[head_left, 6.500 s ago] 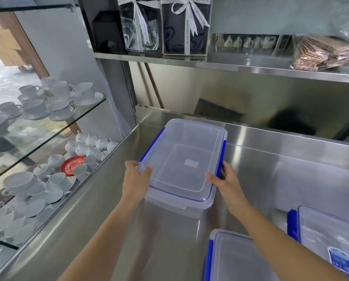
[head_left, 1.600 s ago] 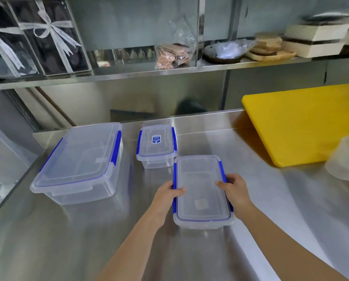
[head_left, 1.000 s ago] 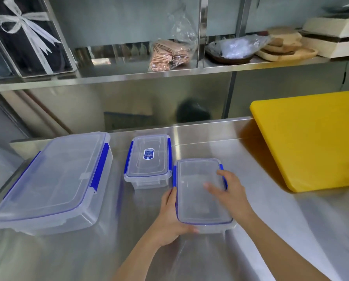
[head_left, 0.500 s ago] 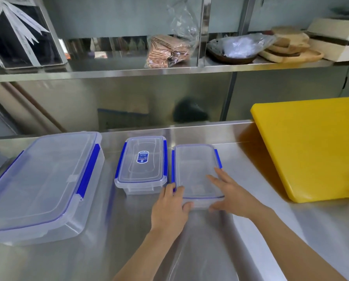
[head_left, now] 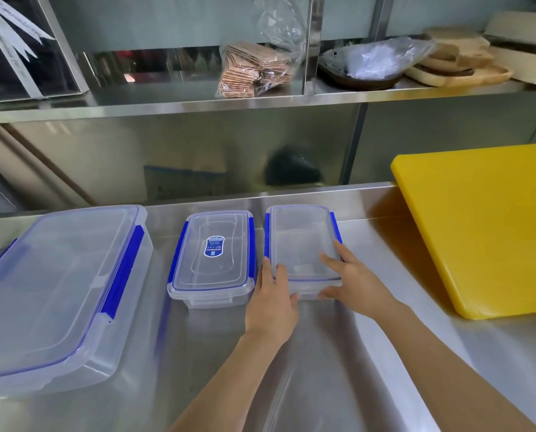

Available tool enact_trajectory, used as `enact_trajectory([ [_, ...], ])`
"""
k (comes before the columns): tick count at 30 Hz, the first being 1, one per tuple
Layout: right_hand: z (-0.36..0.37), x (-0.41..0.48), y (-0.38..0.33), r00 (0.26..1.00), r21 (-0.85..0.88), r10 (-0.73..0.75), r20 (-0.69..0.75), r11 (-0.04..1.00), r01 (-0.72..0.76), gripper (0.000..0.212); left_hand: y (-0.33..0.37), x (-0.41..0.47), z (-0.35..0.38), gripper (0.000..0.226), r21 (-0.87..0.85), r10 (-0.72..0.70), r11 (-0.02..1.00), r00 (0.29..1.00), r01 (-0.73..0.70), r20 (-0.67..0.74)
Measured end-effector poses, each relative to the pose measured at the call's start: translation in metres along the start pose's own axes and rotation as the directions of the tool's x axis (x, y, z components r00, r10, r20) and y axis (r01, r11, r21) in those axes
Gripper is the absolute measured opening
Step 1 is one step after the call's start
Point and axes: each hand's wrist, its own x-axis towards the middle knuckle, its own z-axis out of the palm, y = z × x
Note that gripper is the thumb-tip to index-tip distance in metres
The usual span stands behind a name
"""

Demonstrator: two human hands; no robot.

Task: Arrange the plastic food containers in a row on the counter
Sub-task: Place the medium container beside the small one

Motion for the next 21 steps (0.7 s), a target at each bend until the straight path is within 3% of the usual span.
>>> enact_trajectory([
  [4, -0.008, -0.003, 0.011, 1.000, -0.081, -0.014, 0.006, 0.997, 0.015, 0.078, 0.009, -0.002, 0.004, 0.069, -0.056, 0.033, 0.998, 0.999, -0.032, 0.024],
  [12, -0.035, -0.009, 0.046, 0.994, -0.070, 0.100, 0.044, 0.993, -0.097, 0.077, 0.048, 0.001, 0.015, 0.074, -0.116, 0.100, 0.989, 0.989, -0.087, 0.108],
  [21, -0.042, -0.013, 0.074, 0.993, -0.061, 0.121, 0.014, 0.991, -0.120, 0.075, 0.064, 0.005, 0.024, 0.081, -0.055, 0.156, 0.987, 0.968, -0.148, 0.197],
])
